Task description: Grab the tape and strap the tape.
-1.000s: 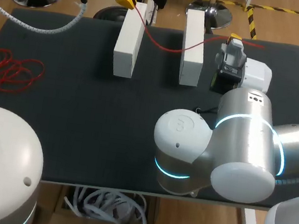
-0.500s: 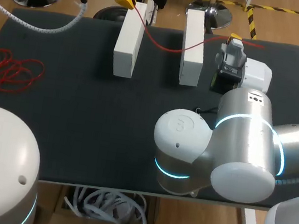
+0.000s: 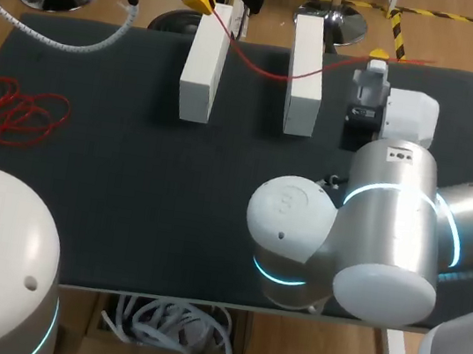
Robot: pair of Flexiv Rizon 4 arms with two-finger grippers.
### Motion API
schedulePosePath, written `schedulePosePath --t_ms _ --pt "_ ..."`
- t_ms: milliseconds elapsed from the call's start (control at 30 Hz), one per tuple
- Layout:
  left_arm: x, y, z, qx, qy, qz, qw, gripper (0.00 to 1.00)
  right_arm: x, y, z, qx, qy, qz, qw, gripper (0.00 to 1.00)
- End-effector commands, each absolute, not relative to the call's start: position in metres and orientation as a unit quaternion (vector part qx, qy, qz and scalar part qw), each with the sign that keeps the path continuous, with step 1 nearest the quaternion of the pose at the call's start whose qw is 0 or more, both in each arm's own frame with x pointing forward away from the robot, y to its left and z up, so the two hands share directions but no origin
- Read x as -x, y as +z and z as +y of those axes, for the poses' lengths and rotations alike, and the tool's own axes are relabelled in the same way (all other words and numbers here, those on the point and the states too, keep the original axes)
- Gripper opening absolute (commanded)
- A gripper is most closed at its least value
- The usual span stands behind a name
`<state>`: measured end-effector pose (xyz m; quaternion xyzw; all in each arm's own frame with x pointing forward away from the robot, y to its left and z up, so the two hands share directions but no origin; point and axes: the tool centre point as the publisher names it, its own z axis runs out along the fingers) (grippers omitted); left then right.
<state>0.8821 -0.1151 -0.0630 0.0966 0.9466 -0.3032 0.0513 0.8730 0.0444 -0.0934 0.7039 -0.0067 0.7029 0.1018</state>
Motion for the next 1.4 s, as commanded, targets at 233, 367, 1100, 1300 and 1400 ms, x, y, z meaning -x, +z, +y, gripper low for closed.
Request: schedulePosePath --t_ms 233,367,1100,1300,1400 --pt "-0.882 -0.062 -0.115 -0.096 -0.301 0.947 0.05 0.0 -0.884 -0.056 0.034 -0.635 0.682 0.198 0.305 0.0" --pt "-0.882 -0.062 -0.115 -0.096 -0.301 0.947 0.05 0.0 -0.88 -0.049 0.039 -0.646 0.651 0.227 0.328 0.0" --pt "-0.882 -0.062 -0.115 -0.096 -0.301 0.947 0.05 0.0 -0.868 -0.037 0.048 -0.658 0.647 0.225 0.311 0.0" --pt "-0.882 -0.062 -0.115 -0.096 -0.301 0.947 0.05 0.0 -0.874 -0.036 0.053 -0.648 0.582 0.337 0.359 0.0" --pt "-0.882 -0.062 -0.115 -0.096 -0.301 0.947 0.05 0.0 -0.875 -0.034 0.051 -0.636 0.552 0.386 0.378 0.0"
